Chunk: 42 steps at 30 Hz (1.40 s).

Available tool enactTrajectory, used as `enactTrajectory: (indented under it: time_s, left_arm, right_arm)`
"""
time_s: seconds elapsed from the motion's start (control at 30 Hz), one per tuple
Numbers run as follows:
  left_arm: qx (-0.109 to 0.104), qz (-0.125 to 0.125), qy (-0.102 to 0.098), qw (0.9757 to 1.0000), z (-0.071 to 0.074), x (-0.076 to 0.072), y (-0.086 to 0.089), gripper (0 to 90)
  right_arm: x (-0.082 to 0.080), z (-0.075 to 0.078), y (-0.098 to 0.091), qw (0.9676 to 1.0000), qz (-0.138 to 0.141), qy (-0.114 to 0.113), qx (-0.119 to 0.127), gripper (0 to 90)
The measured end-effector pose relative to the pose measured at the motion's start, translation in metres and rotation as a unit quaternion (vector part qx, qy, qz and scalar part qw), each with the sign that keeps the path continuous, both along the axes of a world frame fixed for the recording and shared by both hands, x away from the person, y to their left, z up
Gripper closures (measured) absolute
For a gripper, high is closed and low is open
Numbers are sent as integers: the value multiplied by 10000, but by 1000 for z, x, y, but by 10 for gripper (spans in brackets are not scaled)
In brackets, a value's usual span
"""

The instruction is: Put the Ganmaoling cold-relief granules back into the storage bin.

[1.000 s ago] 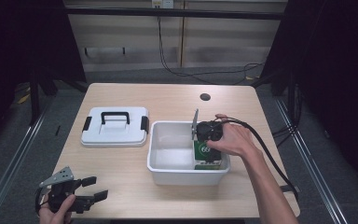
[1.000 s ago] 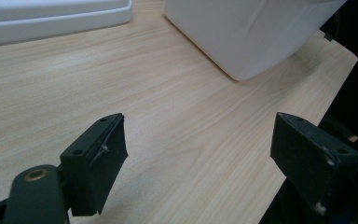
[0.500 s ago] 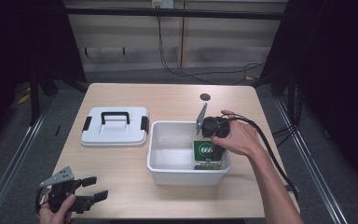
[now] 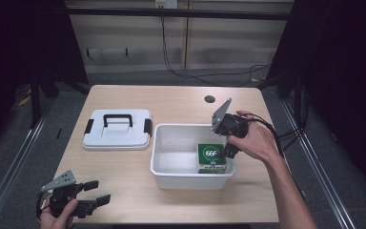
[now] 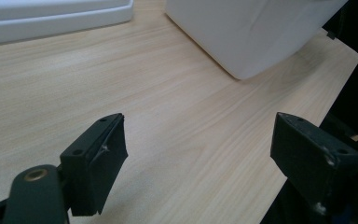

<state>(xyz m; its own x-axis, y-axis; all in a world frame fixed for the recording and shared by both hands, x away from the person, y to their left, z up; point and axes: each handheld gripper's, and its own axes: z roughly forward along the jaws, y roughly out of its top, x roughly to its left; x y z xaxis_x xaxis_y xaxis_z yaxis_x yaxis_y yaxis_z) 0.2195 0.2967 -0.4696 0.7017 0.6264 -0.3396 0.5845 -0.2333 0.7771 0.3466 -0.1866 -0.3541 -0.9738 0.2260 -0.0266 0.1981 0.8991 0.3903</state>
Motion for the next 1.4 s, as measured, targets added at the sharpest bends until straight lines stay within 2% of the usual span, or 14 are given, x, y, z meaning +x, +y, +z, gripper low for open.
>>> enactTrajectory:
  time_s: [0.17, 0.27, 0.3, 0.43, 0.53, 0.6, 0.63, 0.67, 0.8, 0.87, 0.9, 1.03, 1.2, 1.4]
  left_arm:
    - [-3, -4, 20, 10000, 0, 0, 0, 183]
    - [1, -1, 20, 10000, 0, 0, 0, 183]
    - [0, -2, 19, 10000, 0, 0, 0, 183]
    - [2, 0, 17, 10000, 0, 0, 0, 183]
    - [-6, 2, 23, 10000, 0, 0, -1, 183]
    - [0, -8, 23, 10000, -1, 0, -1, 183]
    - [8, -12, 20, 10000, -1, 0, -1, 183]
    - [23, -8, 26, 10000, -1, 0, -1, 183]
    - [19, 3, 21, 10000, -1, 0, -1, 183]
    - [29, 15, 24, 10000, -1, 0, -1, 183]
    - [31, 18, 24, 10000, -1, 0, -1, 183]
    - [27, 17, 22, 10000, -1, 0, -1, 183]
    - [20, 15, -1, 10000, 0, 0, -1, 183]
    - [24, 22, 6, 10000, 0, 0, -1, 183]
  right_arm:
    - [-7, 5, -11, 9988, -86, -126, 458, 127]
    - [-12, 7, -20, 9963, -356, -241, 750, 130]
    - [-15, 9, -27, 9936, -550, -306, 943, 131]
    - [-20, 12, -38, 9878, -709, -427, 1318, 131]
    - [-26, 13, -46, 9841, -849, -567, 1456, 131]
    - [-30, 13, -53, 9804, -991, -767, 1520, 130]
    - [-32, 11, -62, 9760, -1138, -819, 1667, 131]
    - [-32, 11, -62, 9760, -1138, -819, 1667, 131]
    - [-40, 9, -78, 9681, -1392, -927, 1867, 134]
    - [-46, 10, -86, 9604, -1558, -1106, 2029, 133]
    - [-52, 10, -95, 9527, -1690, -1216, 2213, 134]
    - [-60, 7, -106, 9479, -1847, -1283, 2256, 133]
    - [-74, -10, -125, 9368, -2103, -1294, 2480, 133]
    - [-88, -29, -135, 9301, -2262, -1263, 2604, 133]
